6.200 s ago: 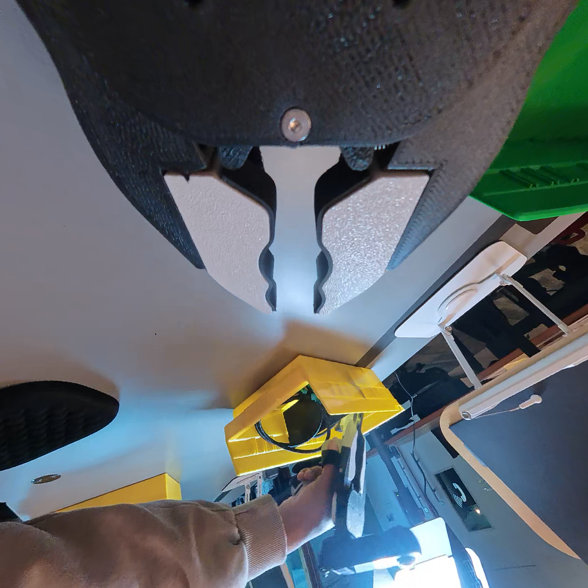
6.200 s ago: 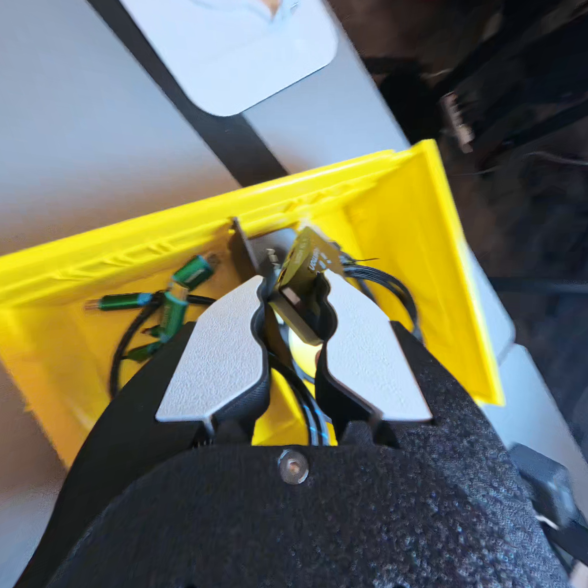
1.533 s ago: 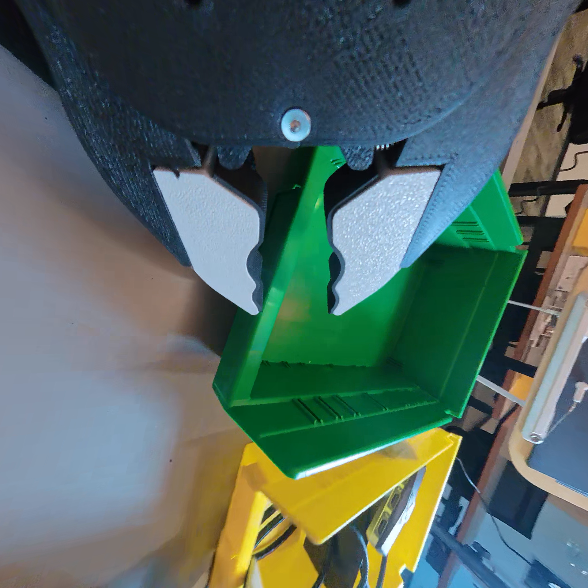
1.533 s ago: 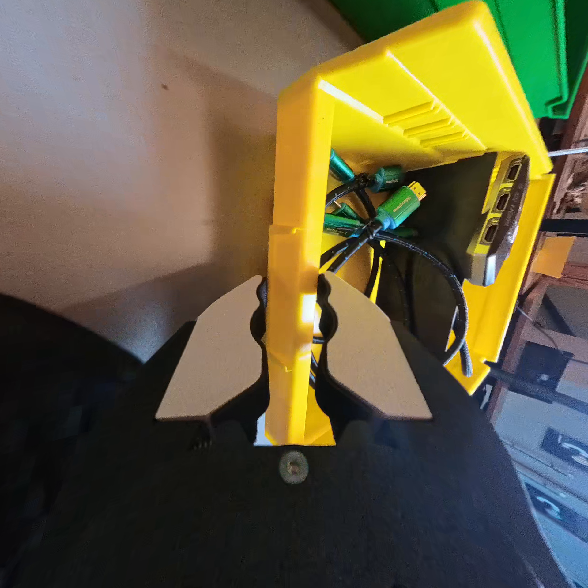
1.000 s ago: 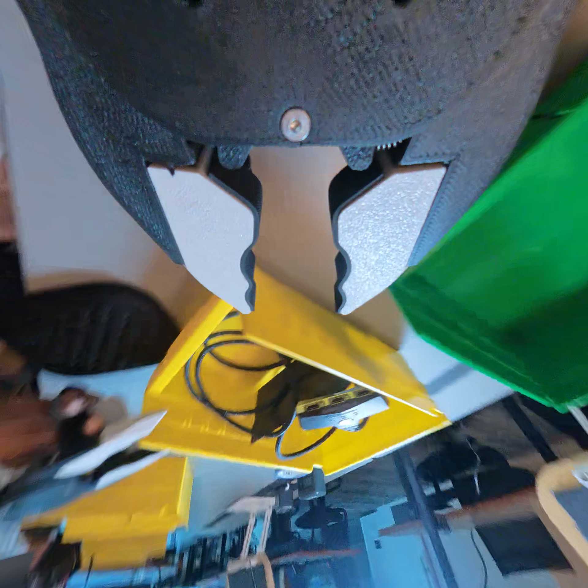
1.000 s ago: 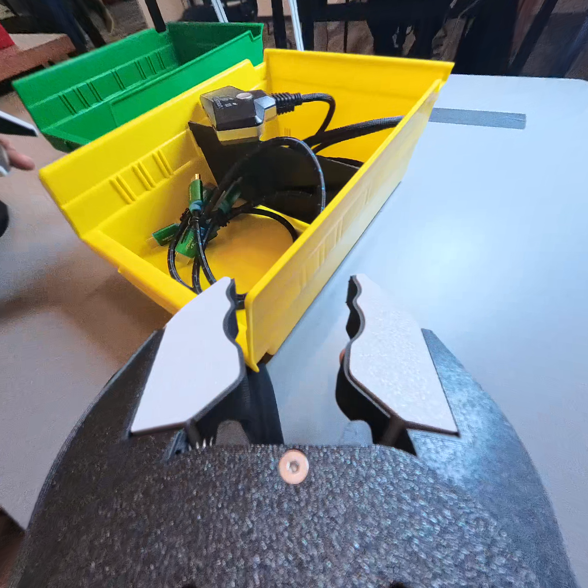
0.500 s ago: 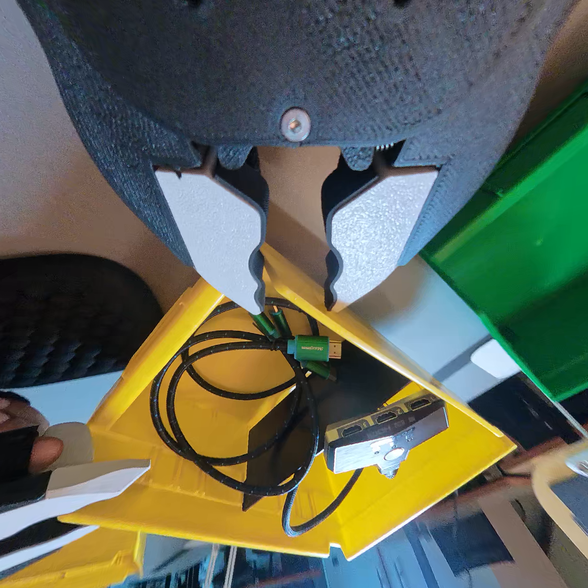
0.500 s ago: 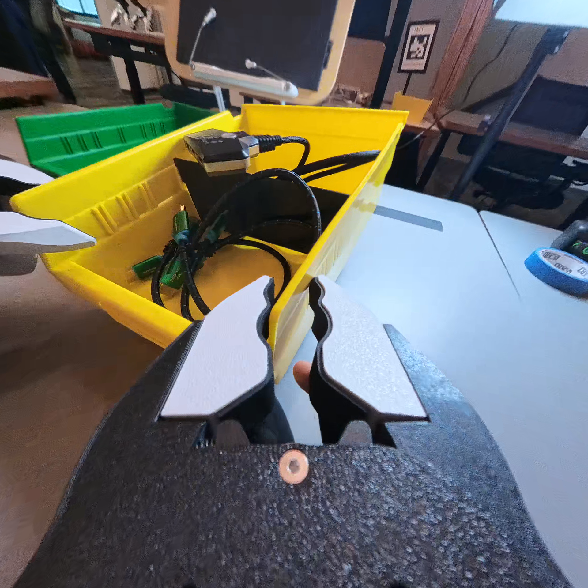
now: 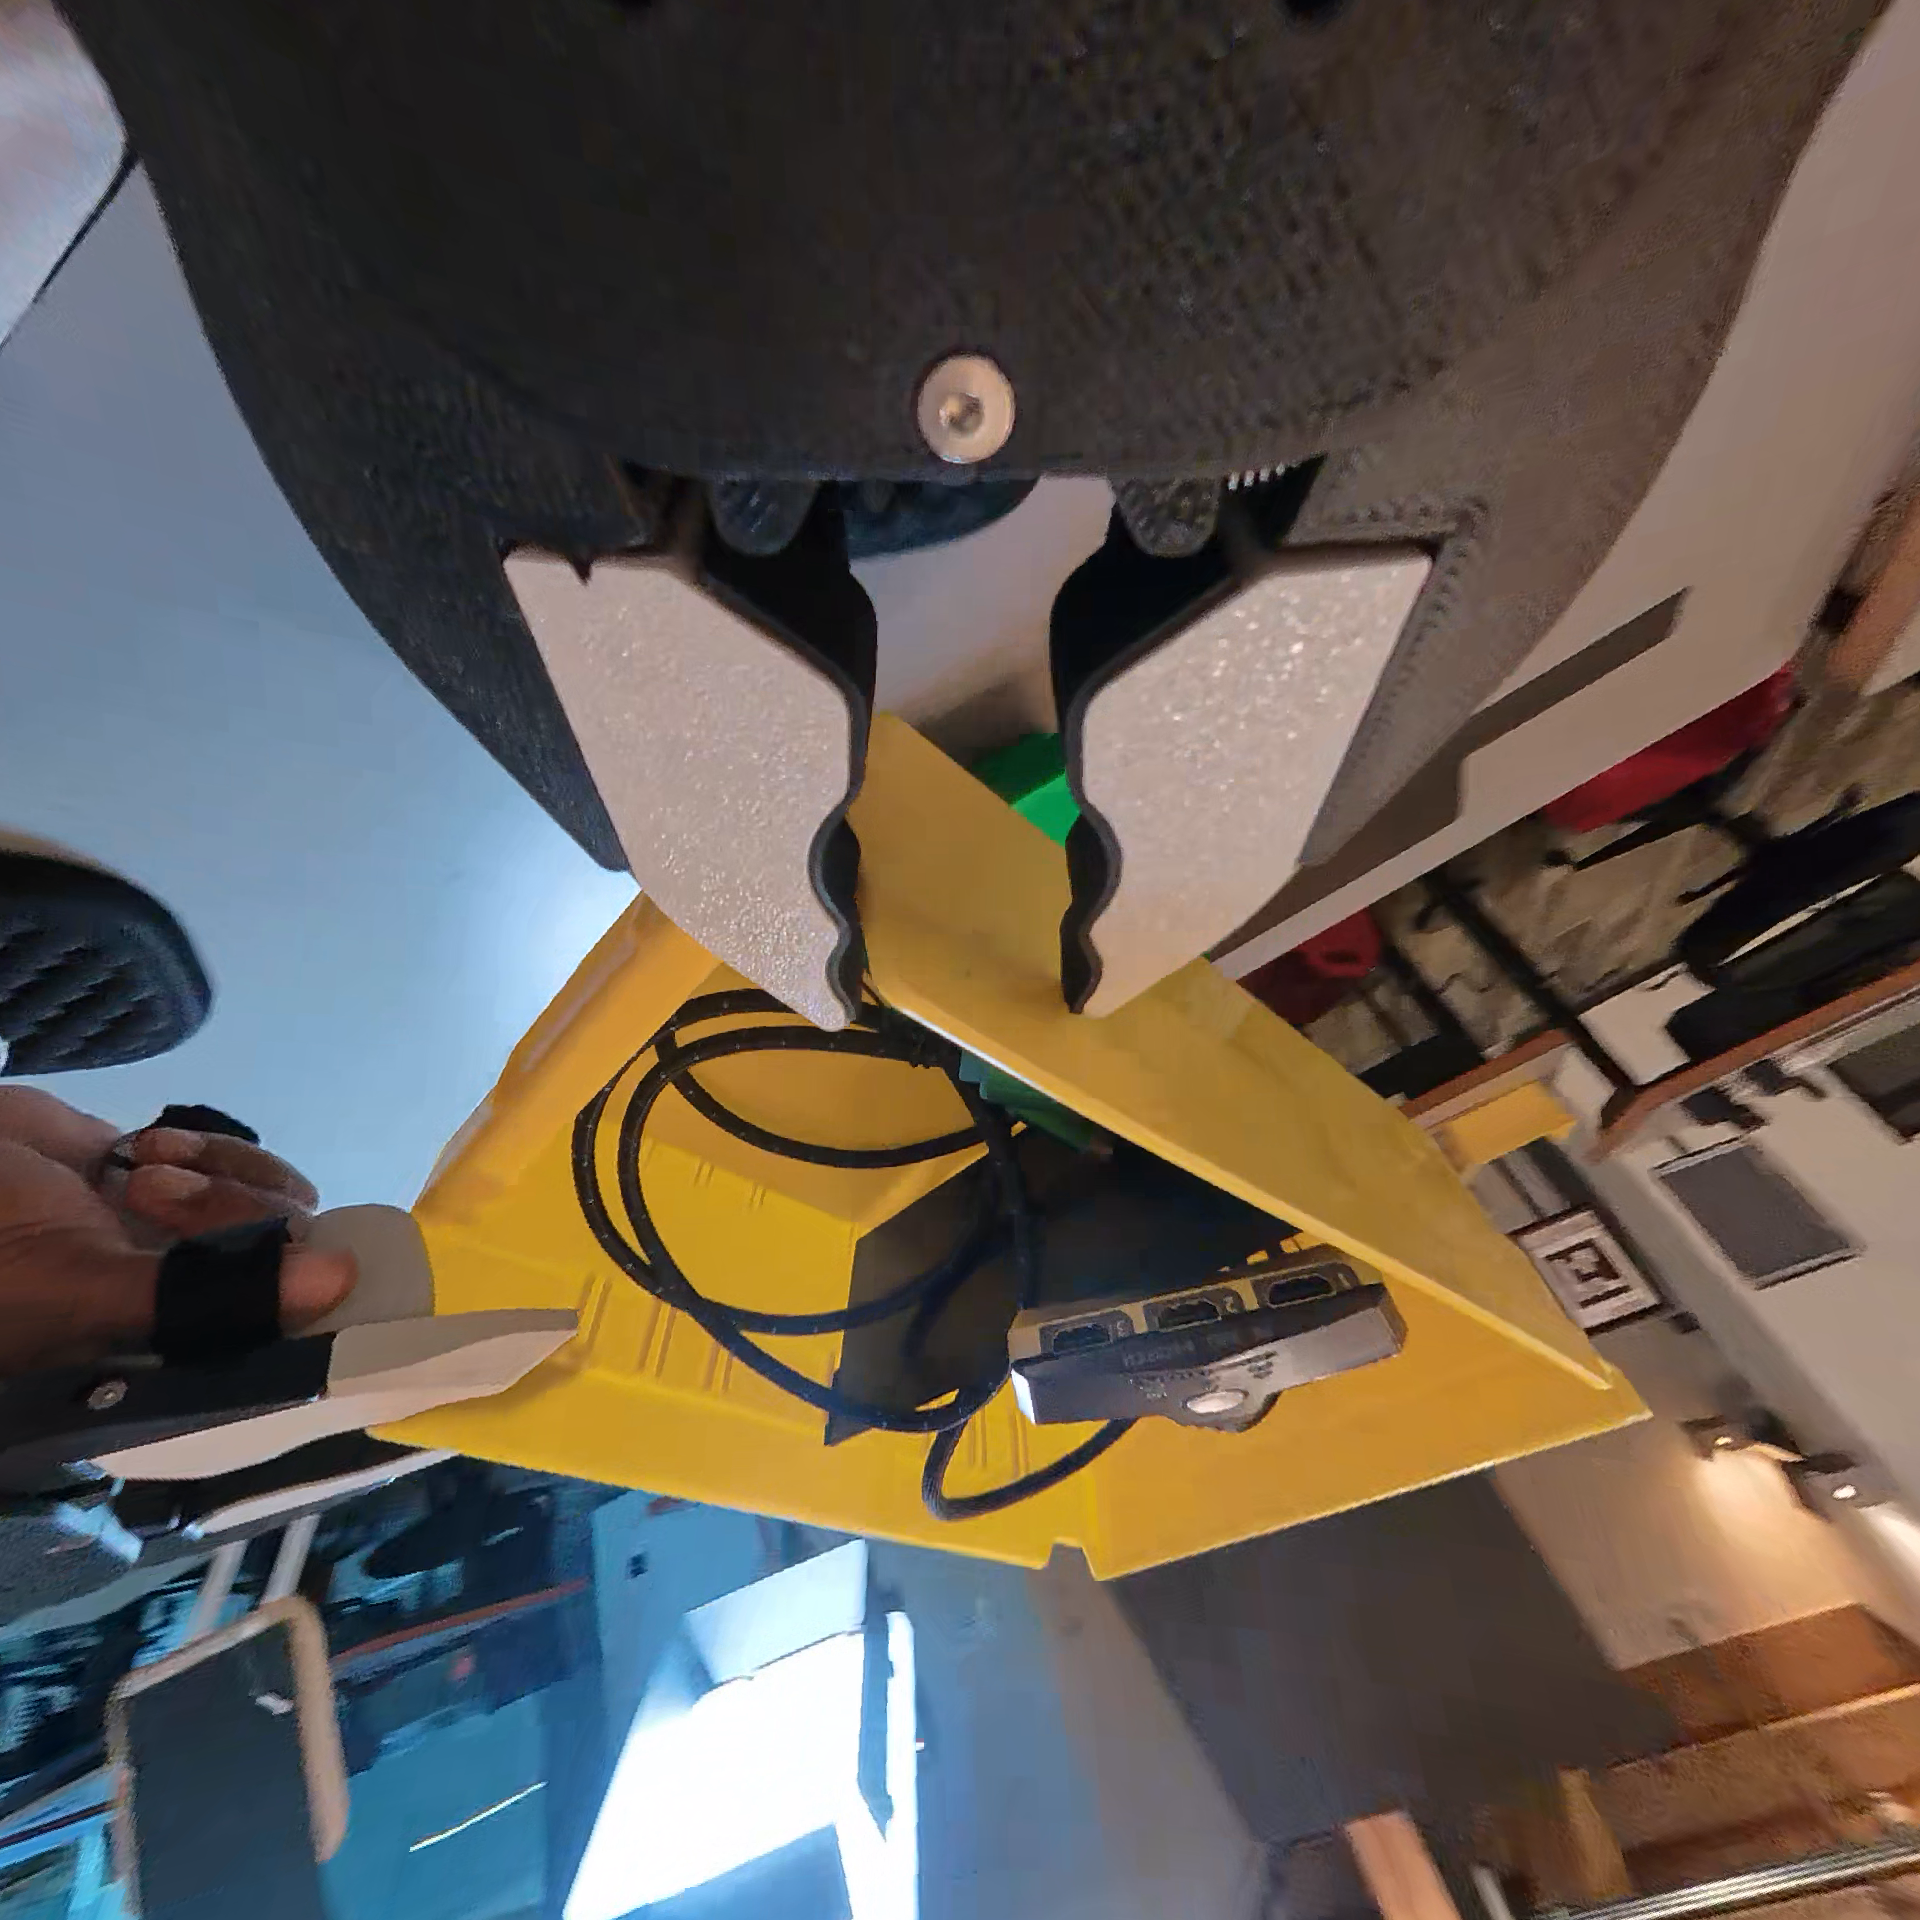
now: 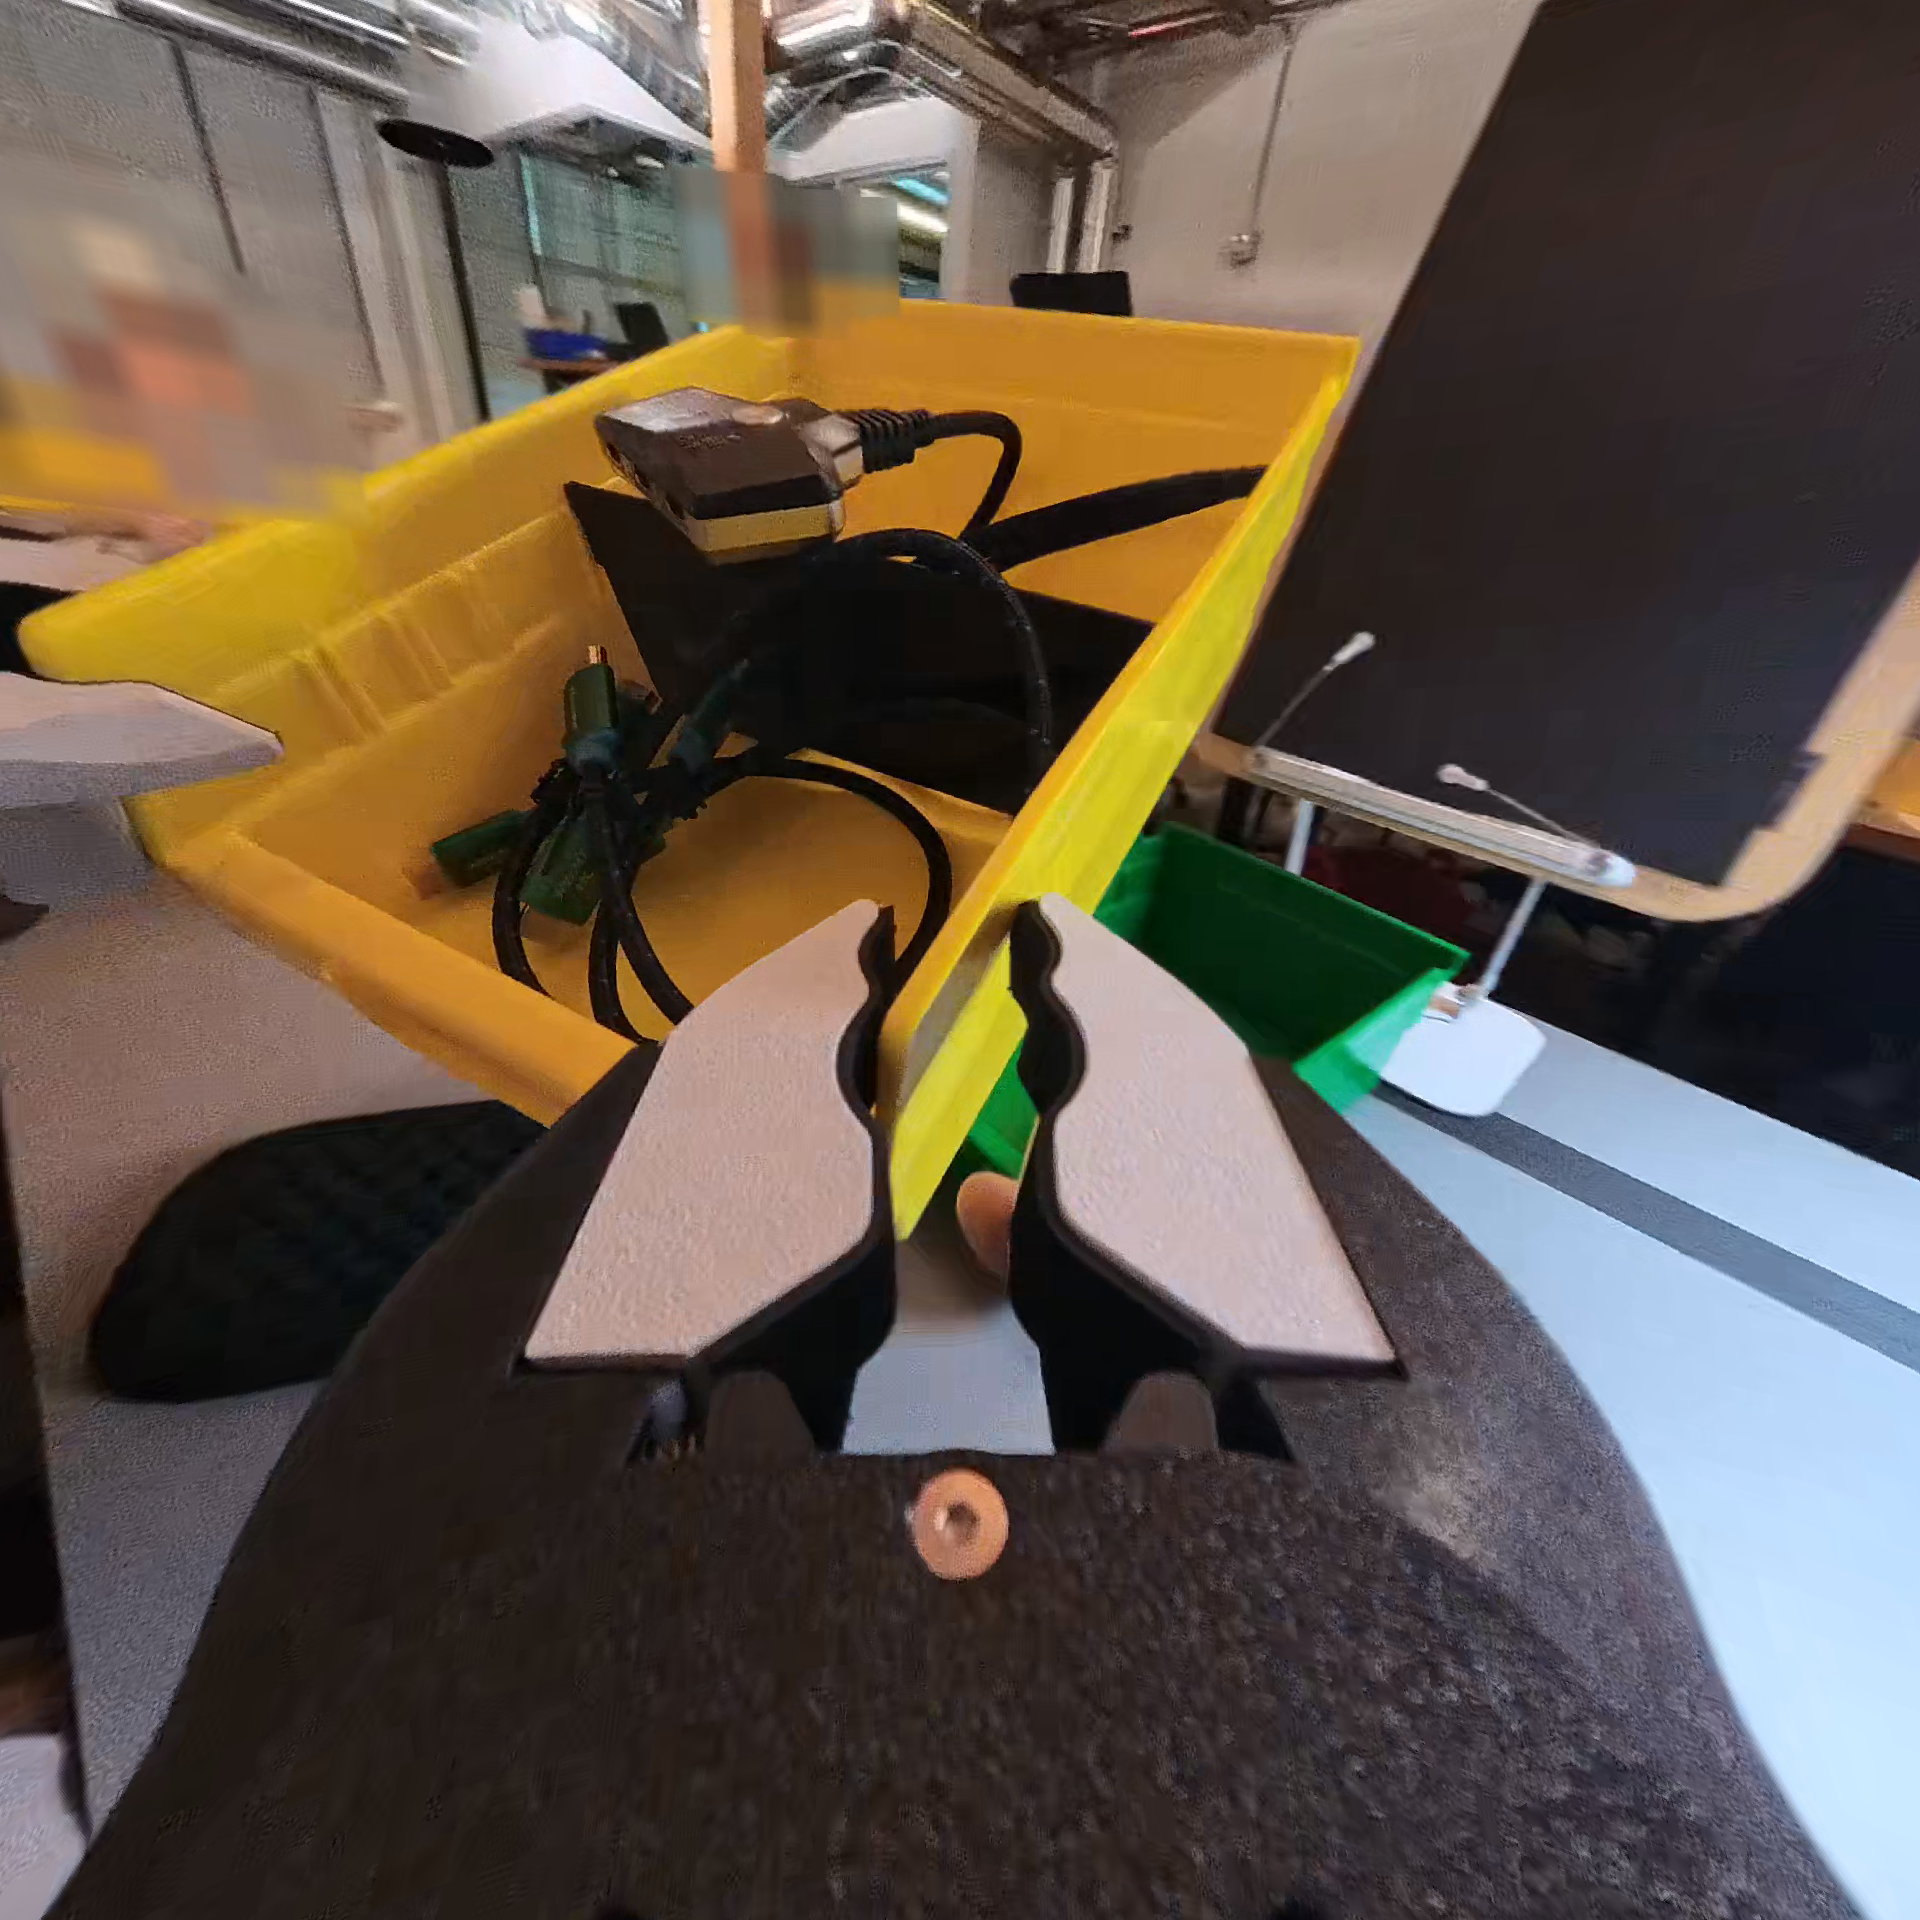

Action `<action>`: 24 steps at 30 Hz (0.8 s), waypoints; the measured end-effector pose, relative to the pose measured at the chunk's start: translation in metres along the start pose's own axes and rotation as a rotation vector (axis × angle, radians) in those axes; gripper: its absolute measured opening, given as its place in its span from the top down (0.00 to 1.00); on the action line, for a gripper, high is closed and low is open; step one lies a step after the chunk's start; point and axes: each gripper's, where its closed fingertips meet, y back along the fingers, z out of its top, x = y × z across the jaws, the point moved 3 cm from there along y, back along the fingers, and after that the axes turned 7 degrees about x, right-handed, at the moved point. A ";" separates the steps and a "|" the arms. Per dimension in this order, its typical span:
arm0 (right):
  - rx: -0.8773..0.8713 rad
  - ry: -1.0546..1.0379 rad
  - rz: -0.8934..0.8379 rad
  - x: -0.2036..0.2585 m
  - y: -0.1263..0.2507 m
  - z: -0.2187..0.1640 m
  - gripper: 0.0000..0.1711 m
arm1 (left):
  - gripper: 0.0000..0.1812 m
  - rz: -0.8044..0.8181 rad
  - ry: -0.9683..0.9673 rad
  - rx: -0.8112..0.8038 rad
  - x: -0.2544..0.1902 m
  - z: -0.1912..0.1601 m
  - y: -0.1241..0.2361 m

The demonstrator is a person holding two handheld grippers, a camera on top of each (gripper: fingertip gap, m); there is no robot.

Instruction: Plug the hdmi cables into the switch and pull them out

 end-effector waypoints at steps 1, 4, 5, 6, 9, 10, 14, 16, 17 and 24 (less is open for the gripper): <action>-0.002 -0.007 0.049 0.014 -0.019 0.003 0.88 | 0.79 0.026 0.004 0.008 0.014 -0.005 0.014; 0.001 -0.030 0.193 0.055 -0.066 0.001 0.87 | 0.79 0.093 0.034 0.057 0.051 -0.027 0.051; 0.013 -0.038 0.227 0.065 -0.079 -0.003 0.87 | 0.79 0.112 0.052 0.073 0.060 -0.036 0.060; 0.024 -0.045 0.259 0.074 -0.091 -0.008 0.86 | 0.79 0.131 0.068 0.094 0.068 -0.047 0.066; 0.083 -0.081 0.319 0.091 -0.123 -0.033 0.87 | 0.79 0.156 0.104 0.164 0.081 -0.077 0.074; 0.107 -0.095 0.334 0.093 -0.130 -0.042 0.86 | 0.78 0.152 0.117 0.184 0.083 -0.086 0.073; 0.199 -0.120 0.347 0.089 -0.146 -0.076 0.85 | 0.78 0.119 0.172 0.272 0.088 -0.122 0.054; 0.239 -0.115 0.330 0.081 -0.150 -0.091 0.85 | 0.79 0.105 0.201 0.312 0.087 -0.143 0.039; 0.275 -0.099 0.325 0.078 -0.154 -0.099 0.83 | 0.79 0.099 0.207 0.336 0.087 -0.154 0.032; 0.413 0.192 0.335 0.054 -0.130 -0.095 0.69 | 0.81 0.148 0.168 0.288 0.101 -0.169 -0.006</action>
